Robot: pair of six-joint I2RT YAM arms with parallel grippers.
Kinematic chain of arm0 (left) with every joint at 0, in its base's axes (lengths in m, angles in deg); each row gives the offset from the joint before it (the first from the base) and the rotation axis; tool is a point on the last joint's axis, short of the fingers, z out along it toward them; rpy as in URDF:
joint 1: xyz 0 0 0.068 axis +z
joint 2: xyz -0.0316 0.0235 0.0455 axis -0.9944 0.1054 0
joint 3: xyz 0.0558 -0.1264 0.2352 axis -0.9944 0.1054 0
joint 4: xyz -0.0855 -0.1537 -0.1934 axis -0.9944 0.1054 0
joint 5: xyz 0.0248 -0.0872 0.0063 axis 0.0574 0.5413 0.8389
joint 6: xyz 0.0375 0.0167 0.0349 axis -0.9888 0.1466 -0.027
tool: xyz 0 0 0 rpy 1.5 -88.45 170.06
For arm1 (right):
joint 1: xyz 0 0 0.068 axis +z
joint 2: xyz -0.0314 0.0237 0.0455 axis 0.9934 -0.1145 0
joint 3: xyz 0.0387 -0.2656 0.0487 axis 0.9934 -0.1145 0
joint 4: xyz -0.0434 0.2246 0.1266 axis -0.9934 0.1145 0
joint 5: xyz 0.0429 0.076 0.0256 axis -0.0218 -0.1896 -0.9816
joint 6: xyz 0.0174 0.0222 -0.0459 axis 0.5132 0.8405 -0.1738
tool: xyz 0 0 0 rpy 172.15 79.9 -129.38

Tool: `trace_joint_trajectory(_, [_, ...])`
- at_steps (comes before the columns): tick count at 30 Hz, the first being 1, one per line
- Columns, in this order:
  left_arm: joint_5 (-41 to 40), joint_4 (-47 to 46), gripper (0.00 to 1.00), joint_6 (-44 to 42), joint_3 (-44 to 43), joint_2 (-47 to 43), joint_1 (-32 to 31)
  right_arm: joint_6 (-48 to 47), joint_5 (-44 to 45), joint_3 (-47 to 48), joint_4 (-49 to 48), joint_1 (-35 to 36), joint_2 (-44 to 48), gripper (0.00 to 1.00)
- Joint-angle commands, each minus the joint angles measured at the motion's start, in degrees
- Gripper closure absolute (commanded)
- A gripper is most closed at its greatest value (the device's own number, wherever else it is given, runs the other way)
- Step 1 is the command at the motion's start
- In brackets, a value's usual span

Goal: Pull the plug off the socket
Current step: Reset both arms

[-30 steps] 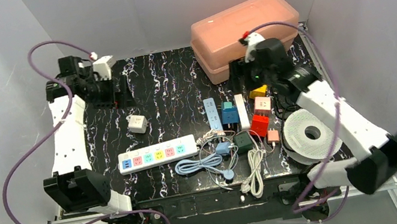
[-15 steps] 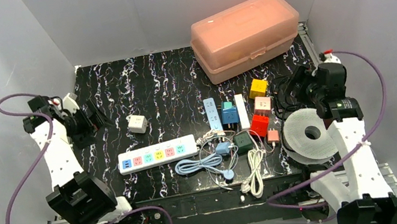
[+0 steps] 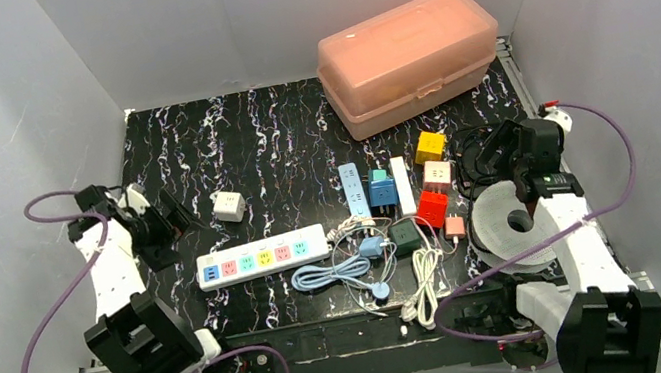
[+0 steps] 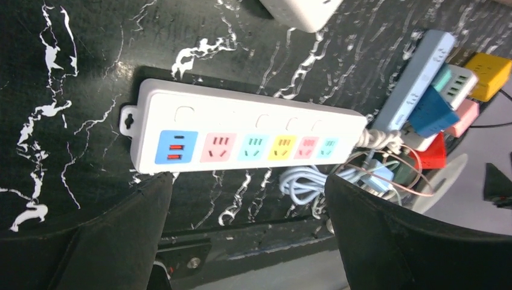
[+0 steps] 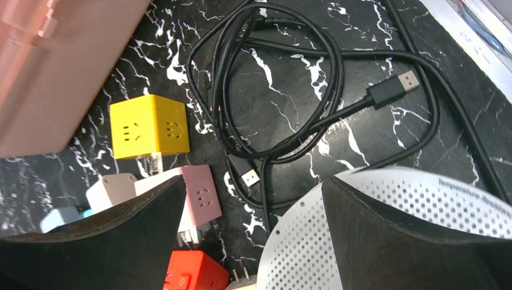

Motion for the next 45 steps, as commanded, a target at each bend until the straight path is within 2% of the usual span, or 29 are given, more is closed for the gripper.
trace_joint_trajectory(1, [-0.8,-6.4,0.02,-2.1,9.3,-3.9,-2.2,-6.6,-1.1,-0.7,-11.1,0.0,-4.2,0.09])
trace_joint_trajectory(7, [-4.9,-29.5,0.02,-6.1,25.8,-8.7,-8.2,-15.0,-0.7,-12.5,-34.3,0.0,0.6,0.09])
trace_joint_trajectory(12, [-7.1,-46.6,0.02,-5.5,34.0,-6.0,-11.9,-18.8,-0.7,-16.1,-40.1,-0.1,-4.4,0.08])
trace_joint_trajectory(16, [-7.9,-58.8,0.02,-6.3,39.4,-2.5,-14.0,-21.8,-1.7,-21.1,-50.8,0.1,-6.8,0.08])
trace_joint_trajectory(18, [-8.1,-61.6,0.02,-6.3,40.5,-0.5,-14.2,-22.9,-1.5,-22.8,-55.1,0.4,-8.1,0.08])
trace_joint_trajectory(21, [-8.3,-68.2,0.02,-4.9,43.8,0.9,-14.8,-23.0,-0.9,-22.8,-57.3,0.6,-10.1,0.08])
trace_joint_trajectory(26, [-10.9,-73.6,0.02,-3.3,45.4,1.7,-17.8,-24.2,-2.0,-21.9,-60.0,1.2,-12.7,0.08])
trace_joint_trajectory(33, [-14.1,-91.9,0.02,-5.3,49.8,11.7,-22.0,-26.4,-3.3,-24.8,-68.7,3.5,-14.9,0.07])
trace_joint_trajectory(35, [-13.8,-85.9,0.02,-6.2,47.9,10.3,-22.2,-28.0,-5.9,-26.0,-71.3,4.0,-15.7,0.07])
trace_joint_trajectory(38, [-14.0,-83.1,0.02,-7.6,46.1,10.9,-23.2,-32.2,-12.6,-26.6,-74.8,5.3,-19.0,0.07])
trace_joint_trajectory(39, [-14.5,-81.9,0.02,-8.1,46.0,10.5,-23.5,-33.0,-12.8,-26.0,-75.2,5.5,-20.4,0.07])
trace_joint_trajectory(41, [-14.5,-83.7,0.02,-7.8,46.3,11.1,-23.6,-30.1,-7.9,-22.3,-71.0,5.2,-22.3,0.07])
trace_joint_trajectory(45, [-14.3,-84.1,0.02,-7.6,46.6,11.0,-23.6,-27.9,-9.6,-20.6,-67.6,2.8,-22.8,0.07])
